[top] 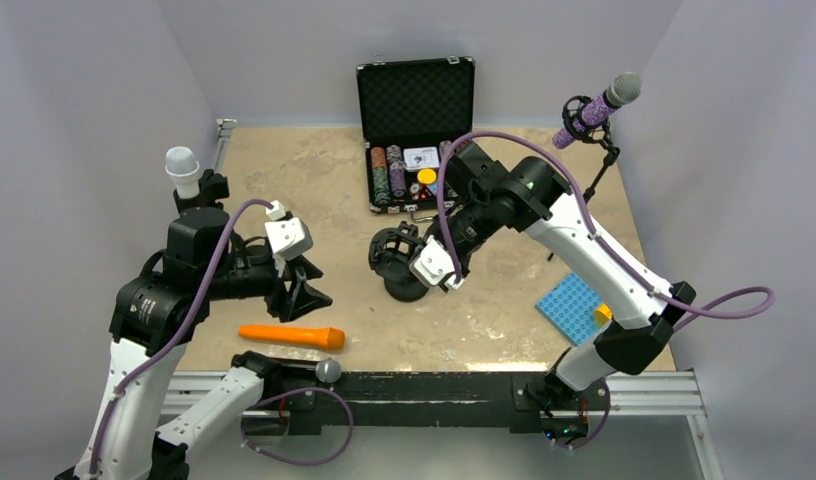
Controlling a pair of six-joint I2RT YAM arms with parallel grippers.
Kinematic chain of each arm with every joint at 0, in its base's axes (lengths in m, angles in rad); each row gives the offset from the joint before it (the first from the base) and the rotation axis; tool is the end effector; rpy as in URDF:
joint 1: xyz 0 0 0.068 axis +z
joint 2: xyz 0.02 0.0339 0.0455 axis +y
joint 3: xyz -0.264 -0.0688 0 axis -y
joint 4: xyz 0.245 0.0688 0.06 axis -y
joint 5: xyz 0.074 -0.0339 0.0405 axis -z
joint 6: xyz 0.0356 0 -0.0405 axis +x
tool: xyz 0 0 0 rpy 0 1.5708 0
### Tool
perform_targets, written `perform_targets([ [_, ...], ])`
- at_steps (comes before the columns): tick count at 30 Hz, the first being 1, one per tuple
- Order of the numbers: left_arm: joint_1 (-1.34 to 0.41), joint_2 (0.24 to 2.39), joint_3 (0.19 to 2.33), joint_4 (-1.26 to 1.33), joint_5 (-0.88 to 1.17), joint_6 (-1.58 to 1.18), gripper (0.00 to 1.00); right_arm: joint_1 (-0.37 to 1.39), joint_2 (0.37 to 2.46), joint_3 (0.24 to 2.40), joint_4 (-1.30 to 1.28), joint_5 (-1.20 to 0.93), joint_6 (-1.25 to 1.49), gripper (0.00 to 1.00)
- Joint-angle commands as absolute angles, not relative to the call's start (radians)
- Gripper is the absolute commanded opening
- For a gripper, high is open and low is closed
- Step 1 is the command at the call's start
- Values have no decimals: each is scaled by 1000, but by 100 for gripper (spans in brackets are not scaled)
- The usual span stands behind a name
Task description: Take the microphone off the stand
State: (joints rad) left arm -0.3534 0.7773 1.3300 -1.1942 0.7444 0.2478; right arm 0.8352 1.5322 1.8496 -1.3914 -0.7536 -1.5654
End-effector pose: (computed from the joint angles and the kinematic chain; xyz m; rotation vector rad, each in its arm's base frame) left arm 0.0753 -0.0535 0.4184 1.0177 1.8904 -0.8772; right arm 0.1641 0.2176 0.4229 -2.2711 0.6297 0.6544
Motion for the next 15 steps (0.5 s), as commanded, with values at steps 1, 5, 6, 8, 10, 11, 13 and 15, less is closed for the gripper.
perform_targets([
  [1,-347,787,1325,-1136,786,219,58,792,1531,1925,-1547,-777,-1808,33],
  [5,-347,785,1326,-1135,782,223,58,762,1478,1908,-1481,-797,-1719,62],
  [6,-347,785,1325,-1135,782,225,58,755,1458,1905,-1443,-803,-1674,66],
  [8,-347,787,1321,-1132,783,227,58,746,1424,1894,-1359,-808,-1574,70],
  [10,-347,792,1313,-1122,790,225,58,742,1400,1890,-1286,-806,-1480,73],
  [11,-347,795,1312,-1117,793,223,58,741,1395,1901,-1269,-805,-1443,74],
  [13,-347,801,1313,-1114,802,221,58,739,1394,1944,-1260,-814,-1369,74],
  [15,-347,805,1314,-1114,807,220,58,739,1397,1992,-1237,-818,-1250,75],
])
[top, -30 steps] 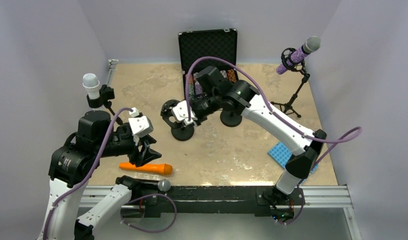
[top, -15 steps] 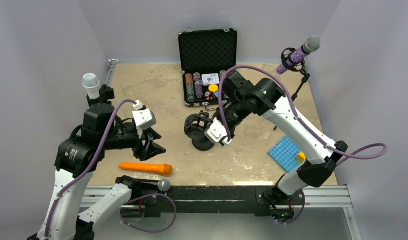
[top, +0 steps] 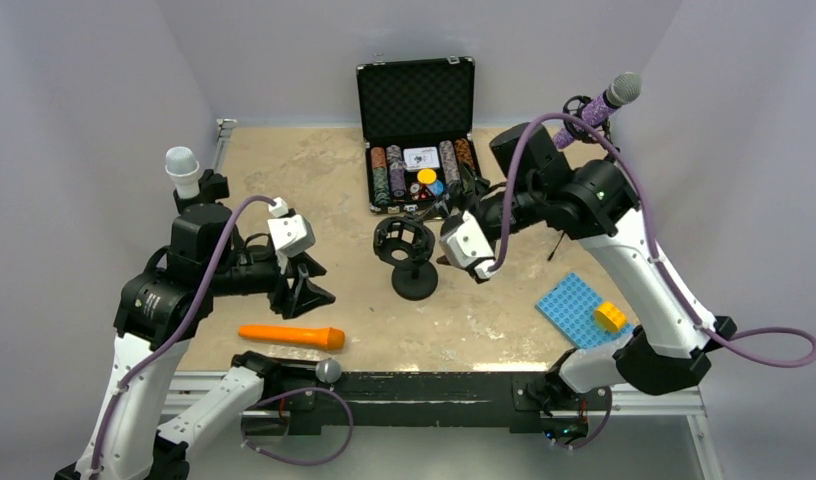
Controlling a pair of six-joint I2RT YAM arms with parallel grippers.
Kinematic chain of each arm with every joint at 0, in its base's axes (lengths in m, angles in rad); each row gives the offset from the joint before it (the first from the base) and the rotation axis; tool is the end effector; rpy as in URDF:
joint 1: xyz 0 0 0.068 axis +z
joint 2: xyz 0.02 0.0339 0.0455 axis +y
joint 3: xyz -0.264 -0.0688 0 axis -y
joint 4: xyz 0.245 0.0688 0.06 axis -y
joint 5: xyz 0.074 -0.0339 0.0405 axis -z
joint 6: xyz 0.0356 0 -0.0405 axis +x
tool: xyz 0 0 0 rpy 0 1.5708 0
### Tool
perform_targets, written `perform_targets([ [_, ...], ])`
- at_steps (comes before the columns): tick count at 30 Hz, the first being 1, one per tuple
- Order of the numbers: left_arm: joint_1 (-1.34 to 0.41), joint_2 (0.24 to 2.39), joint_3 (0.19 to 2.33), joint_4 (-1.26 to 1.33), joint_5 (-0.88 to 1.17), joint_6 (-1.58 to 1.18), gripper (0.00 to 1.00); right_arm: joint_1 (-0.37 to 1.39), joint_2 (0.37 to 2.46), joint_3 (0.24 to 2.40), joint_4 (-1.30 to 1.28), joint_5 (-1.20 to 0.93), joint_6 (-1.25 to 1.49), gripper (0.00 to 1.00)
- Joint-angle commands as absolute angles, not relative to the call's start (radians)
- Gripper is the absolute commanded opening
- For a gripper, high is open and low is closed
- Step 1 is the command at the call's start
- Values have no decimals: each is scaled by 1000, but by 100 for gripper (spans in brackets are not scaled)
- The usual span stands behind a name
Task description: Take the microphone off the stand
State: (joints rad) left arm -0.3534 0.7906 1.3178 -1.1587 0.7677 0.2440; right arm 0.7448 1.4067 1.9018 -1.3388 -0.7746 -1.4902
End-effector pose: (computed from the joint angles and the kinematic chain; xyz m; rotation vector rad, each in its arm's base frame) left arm 0.0817 -0.0565 0.4175 1.0250 1.8722 -0.9013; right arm 0.1523 0.1742 0.4689 -2.0830 0.6428 0.5199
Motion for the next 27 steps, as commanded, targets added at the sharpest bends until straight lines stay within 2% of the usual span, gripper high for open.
perform_targets([
  [1,-347,805,1312,-1114,810,220,58,739,1402,2017,-1190,-810,-1140,76],
  [4,-347,802,1299,-1105,816,213,58,730,1465,2134,-988,-728,-633,77],
  [8,-346,805,1301,-1096,824,209,58,726,1659,2354,-1137,-697,-362,62],
  [11,-347,804,1308,-1104,815,224,58,726,1708,2338,-1224,-663,-306,59],
  [19,-347,773,1278,-1111,800,238,58,729,1724,2247,-1248,-629,-291,62],
  [27,-347,769,1282,-1109,799,249,59,736,1784,2210,-1290,-620,-355,51],
])
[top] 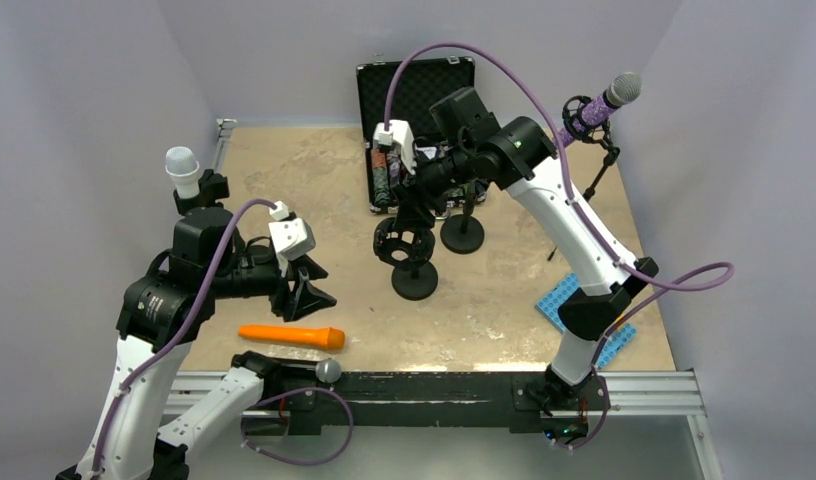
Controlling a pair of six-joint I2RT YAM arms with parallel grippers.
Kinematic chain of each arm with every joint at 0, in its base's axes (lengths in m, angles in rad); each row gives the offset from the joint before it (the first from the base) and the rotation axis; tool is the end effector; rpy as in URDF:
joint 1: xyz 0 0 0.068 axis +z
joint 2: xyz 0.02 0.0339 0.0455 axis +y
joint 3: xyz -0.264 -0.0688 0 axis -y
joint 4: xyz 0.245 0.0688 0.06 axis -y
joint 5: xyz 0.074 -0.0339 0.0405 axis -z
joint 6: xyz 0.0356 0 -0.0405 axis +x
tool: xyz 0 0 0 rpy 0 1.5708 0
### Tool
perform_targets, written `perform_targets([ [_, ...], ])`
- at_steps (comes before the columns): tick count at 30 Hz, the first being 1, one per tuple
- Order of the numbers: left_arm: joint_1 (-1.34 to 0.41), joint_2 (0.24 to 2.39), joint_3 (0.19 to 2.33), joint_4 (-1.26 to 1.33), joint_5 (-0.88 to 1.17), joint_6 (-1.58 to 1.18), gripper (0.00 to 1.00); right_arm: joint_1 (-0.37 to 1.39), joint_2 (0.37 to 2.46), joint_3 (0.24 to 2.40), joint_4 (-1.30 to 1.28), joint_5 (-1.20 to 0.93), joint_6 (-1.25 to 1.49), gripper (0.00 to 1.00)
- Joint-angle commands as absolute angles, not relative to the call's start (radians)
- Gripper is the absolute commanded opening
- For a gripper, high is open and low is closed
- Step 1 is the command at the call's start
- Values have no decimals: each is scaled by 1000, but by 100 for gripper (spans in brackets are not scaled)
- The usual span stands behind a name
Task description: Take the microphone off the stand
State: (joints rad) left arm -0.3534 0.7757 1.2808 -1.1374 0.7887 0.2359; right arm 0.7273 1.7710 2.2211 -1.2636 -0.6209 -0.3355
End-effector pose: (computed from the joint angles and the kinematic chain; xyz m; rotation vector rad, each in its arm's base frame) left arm 0.0821 -0.0572 0.4109 1.0271 1.8686 -0.9289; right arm 0.2385 0.2400 0.4580 -1.4558 1.8822 0.9255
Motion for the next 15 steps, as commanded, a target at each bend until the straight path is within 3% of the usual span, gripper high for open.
perform_targets([
  [1,-347,767,1280,-1109,798,251,59,739,1786,2204,-1294,-619,-364,49],
  [12,-348,802,1230,-1039,836,252,59,745,1795,2148,-1292,-570,-416,34],
  [15,-350,823,1219,-1004,847,252,59,746,1783,2136,-1295,-566,-446,19],
])
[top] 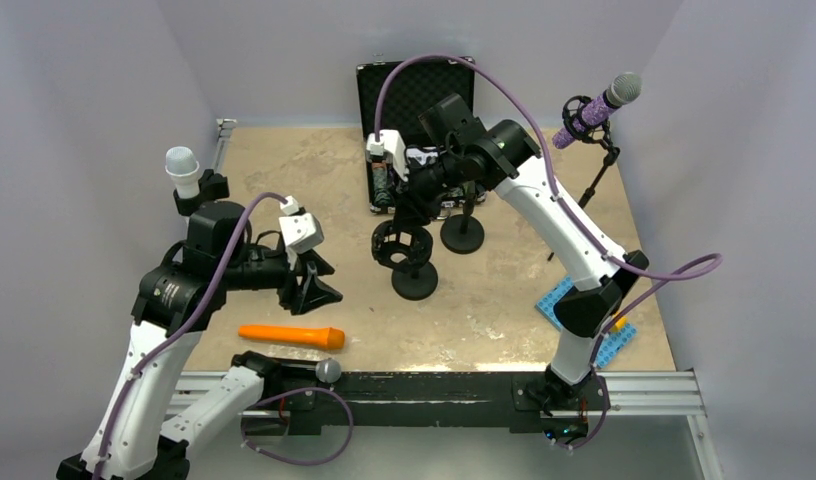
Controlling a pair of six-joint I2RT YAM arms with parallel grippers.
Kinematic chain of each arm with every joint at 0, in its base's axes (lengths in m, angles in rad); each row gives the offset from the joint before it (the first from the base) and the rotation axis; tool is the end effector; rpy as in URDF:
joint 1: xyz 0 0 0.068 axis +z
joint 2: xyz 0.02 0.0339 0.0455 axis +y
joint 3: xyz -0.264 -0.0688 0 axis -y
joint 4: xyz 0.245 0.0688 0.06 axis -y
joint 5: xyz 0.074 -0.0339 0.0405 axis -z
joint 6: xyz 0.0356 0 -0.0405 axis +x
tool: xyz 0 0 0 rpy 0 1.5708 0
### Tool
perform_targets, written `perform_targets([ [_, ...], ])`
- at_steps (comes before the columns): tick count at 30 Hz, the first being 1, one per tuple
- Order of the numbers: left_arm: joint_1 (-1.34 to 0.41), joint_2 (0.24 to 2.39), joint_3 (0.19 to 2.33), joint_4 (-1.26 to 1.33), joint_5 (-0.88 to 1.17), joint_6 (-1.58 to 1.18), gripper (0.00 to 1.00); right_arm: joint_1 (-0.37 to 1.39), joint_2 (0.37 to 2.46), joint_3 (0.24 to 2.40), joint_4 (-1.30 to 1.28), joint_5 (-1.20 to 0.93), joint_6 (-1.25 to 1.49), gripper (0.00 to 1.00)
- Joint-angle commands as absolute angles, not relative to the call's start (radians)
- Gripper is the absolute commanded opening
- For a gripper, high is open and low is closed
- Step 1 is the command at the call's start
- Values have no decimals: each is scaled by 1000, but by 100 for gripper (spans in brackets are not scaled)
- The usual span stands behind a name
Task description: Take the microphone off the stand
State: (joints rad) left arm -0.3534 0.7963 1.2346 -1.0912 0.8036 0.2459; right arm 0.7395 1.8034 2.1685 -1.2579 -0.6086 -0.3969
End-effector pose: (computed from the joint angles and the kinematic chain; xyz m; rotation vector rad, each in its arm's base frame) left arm 0.0945 -0.0622 0.4005 1.0406 1.8752 -0.9462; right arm 0.2471 0.2529 0.4335 -1.5355 1.9047 0.8986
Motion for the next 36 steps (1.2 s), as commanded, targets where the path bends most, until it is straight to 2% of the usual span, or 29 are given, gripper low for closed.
perform_targets([
  [1,-351,829,1214,-991,849,254,59,746,1774,2131,-1295,-576,-460,12],
  [3,-355,837,1194,-964,853,274,59,744,1748,2113,-1305,-599,-488,3],
  [5,-358,836,1164,-926,884,315,59,734,1700,2077,-1327,-643,-539,0],
  [11,-370,845,1018,-737,994,467,63,659,1398,1747,-1209,-771,-682,0],
  [14,-389,928,987,-662,1049,533,67,620,1228,1592,-1154,-828,-778,0],
  [17,-437,1032,982,-562,1059,563,71,617,1142,1500,-1153,-833,-881,0],
  [26,-633,1383,1073,-250,1071,587,68,615,1043,1415,-1194,-791,-1023,0],
  [36,-722,1554,1111,-17,1111,459,66,615,938,1320,-1231,-710,-1112,0],
])
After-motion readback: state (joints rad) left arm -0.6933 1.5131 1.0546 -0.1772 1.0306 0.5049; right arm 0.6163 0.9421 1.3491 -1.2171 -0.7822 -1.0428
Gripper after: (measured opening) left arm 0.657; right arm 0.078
